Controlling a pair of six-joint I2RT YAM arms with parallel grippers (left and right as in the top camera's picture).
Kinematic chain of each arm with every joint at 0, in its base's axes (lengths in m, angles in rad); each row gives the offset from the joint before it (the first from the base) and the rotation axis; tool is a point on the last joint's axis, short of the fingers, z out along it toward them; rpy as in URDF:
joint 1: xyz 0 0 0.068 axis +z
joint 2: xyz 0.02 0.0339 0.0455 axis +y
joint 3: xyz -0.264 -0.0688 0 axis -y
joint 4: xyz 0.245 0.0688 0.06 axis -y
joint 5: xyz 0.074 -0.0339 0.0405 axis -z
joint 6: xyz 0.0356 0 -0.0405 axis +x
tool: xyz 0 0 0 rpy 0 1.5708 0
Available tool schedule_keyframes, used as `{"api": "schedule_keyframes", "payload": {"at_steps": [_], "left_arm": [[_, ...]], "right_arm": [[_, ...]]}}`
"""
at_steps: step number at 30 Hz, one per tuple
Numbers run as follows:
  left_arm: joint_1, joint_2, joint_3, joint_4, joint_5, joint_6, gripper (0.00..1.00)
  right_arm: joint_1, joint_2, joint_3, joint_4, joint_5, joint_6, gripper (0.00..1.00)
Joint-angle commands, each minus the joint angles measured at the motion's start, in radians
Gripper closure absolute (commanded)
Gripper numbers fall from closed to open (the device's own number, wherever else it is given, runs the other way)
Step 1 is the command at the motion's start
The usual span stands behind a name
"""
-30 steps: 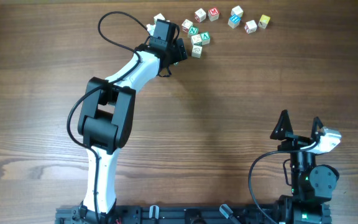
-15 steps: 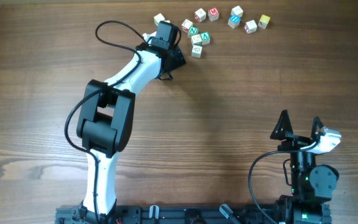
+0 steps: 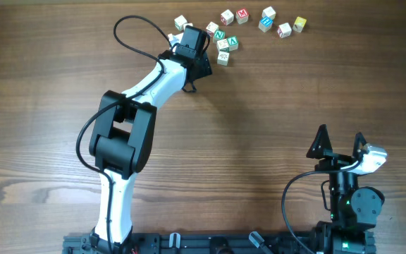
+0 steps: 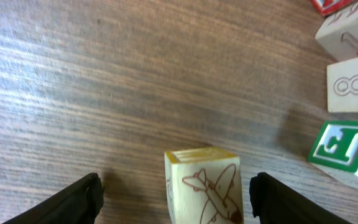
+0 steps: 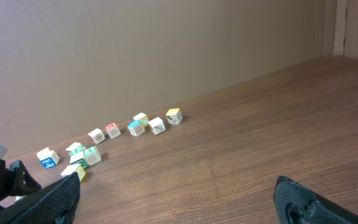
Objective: Form a tower
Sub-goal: 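Close the left gripper on the airplane block and lift it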
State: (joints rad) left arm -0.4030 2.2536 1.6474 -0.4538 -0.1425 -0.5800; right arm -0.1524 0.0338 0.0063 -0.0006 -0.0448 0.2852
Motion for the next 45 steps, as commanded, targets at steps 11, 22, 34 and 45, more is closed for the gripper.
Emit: {"api": "schedule_keyframes", "payload": {"at_steps": [11,22,34,45], "left_arm": [[0.008,0.098,-0.010,0.047,-0.026,0.106,0.14],[0.001,0.104,-0.010,0.016,-0.024,0.144,0.67],[-0.018,-0.104,-0.010,-0.087,-0.023,0.183,0.78],[-0.199,-0.125,-0.011,-0.212,-0.024,0.172,0.76]], "right_arm": [[-0.005,0.000,-0.001,0.002,-0.009,-0.014,0.00],[-0.005,0.000,-0.001,0.002,-0.009,-0.013,0.00],[-0.005,0.000,-0.001,0.002,-0.009,-0.013,0.00],[-0.005,0.000,-0.001,0.002,-0.009,-0.014,0.00]]}}
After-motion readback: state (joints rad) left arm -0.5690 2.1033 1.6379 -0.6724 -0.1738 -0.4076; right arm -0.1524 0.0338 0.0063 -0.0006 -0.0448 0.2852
